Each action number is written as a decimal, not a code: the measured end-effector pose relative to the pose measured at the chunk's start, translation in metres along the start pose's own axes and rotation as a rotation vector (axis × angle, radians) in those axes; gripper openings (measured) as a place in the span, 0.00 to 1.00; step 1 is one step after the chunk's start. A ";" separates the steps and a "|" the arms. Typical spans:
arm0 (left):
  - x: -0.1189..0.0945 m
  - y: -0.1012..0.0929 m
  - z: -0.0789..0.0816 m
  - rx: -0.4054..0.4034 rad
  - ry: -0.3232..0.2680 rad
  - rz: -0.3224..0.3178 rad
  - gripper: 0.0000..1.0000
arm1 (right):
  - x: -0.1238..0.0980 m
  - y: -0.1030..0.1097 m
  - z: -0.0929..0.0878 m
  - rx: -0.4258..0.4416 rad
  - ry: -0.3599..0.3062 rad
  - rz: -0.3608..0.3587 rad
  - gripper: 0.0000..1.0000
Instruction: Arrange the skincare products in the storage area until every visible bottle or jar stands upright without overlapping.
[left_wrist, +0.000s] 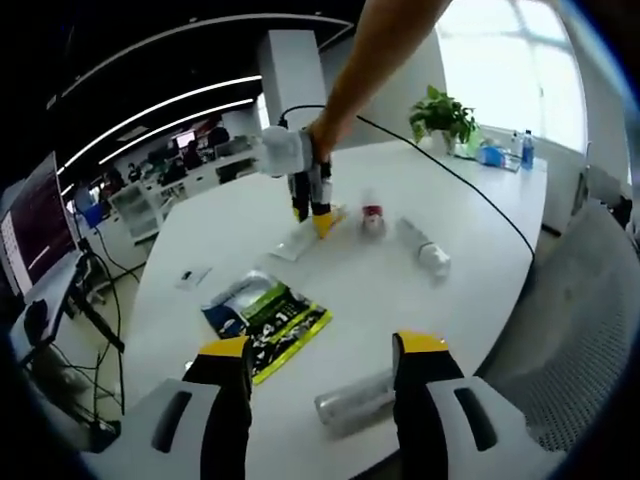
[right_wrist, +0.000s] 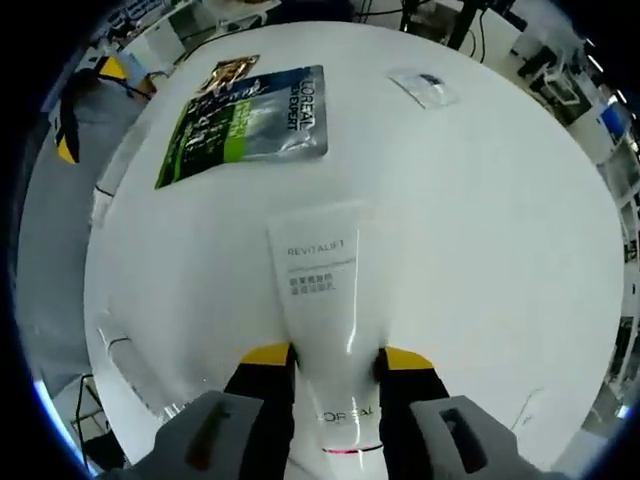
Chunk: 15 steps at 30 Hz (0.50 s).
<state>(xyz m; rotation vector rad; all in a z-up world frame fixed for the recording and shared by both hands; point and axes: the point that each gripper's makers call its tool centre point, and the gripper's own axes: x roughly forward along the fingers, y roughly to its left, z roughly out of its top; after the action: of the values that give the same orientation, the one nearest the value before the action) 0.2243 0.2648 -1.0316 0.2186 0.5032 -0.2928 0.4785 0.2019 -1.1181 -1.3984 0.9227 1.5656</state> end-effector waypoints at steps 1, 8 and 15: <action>0.000 0.000 0.000 0.002 0.000 0.000 0.51 | 0.000 0.001 0.000 0.000 0.008 -0.002 0.24; 0.000 0.000 0.000 0.002 0.003 -0.001 0.50 | -0.004 0.004 -0.004 -0.011 0.047 -0.052 0.20; 0.001 -0.002 0.000 0.004 0.002 -0.008 0.50 | -0.027 0.001 -0.002 0.022 -0.014 -0.115 0.18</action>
<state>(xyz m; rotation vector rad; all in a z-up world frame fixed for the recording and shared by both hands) 0.2242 0.2627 -1.0323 0.2204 0.5060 -0.3016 0.4798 0.1972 -1.0919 -1.3982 0.8341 1.4731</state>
